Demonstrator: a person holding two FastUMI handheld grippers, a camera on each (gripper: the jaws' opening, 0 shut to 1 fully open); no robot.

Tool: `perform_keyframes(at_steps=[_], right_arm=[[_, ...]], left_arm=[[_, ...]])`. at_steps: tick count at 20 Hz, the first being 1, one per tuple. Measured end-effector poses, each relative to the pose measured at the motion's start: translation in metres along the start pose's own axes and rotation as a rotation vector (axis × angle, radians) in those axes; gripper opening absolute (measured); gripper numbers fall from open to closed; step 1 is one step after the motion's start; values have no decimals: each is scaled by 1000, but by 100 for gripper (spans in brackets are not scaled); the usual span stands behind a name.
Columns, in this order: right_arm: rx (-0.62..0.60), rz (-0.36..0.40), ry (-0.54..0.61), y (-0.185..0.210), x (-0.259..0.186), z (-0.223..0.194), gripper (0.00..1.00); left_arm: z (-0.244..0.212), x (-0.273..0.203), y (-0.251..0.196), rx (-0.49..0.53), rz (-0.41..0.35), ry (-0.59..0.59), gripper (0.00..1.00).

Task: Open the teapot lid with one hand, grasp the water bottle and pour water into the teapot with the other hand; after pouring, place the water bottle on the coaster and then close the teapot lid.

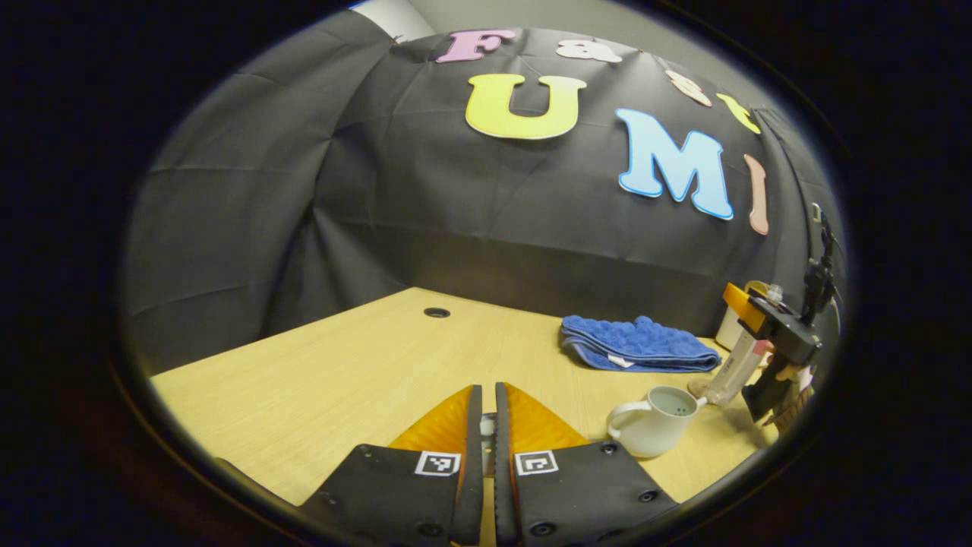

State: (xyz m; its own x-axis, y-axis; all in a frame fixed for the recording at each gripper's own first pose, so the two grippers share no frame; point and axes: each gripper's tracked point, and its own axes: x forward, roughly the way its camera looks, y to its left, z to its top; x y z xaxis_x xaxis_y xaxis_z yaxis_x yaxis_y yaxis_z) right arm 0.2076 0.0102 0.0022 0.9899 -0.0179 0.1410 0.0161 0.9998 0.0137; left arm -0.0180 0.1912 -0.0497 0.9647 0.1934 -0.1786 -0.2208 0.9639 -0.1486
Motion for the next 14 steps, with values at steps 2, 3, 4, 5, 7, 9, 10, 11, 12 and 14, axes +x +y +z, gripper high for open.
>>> perform_keyframes(at_steps=[2, 3, 4, 5, 7, 9, 10, 11, 12, 14], right_arm=[[-14, -13, -13, 0, 3, 0, 77], [-23, -21, -18, -2, 4, 0, 77], [-25, -28, -21, -3, 5, -1, 77], [-22, -37, -25, -5, 6, -1, 77], [-13, -57, -27, -10, 8, -2, 77], [-6, -67, -27, -14, 10, -3, 77], [-1, -66, -26, -15, 10, -3, 77], [-1, -62, -28, -14, 10, -3, 77], [-3, -56, -30, -12, 10, -2, 77], [-12, -43, -47, -5, 9, 3, 77]], left_arm=[[-1, 0, 0, 0, -2, 3, 12], [-1, 0, -1, 0, -3, 2, 13], [-1, 0, -1, 0, -2, 2, 13], [-1, 1, -1, 1, -2, 4, 12], [-2, 2, 0, 2, -1, 6, 12], [-2, 2, -1, 2, -1, 6, 13], [-3, 2, -1, 3, -1, 7, 12], [-2, 2, -1, 3, -2, 7, 12], [-3, 1, -1, 4, -2, 7, 13], [-2, 2, -1, 3, -1, 7, 13]])
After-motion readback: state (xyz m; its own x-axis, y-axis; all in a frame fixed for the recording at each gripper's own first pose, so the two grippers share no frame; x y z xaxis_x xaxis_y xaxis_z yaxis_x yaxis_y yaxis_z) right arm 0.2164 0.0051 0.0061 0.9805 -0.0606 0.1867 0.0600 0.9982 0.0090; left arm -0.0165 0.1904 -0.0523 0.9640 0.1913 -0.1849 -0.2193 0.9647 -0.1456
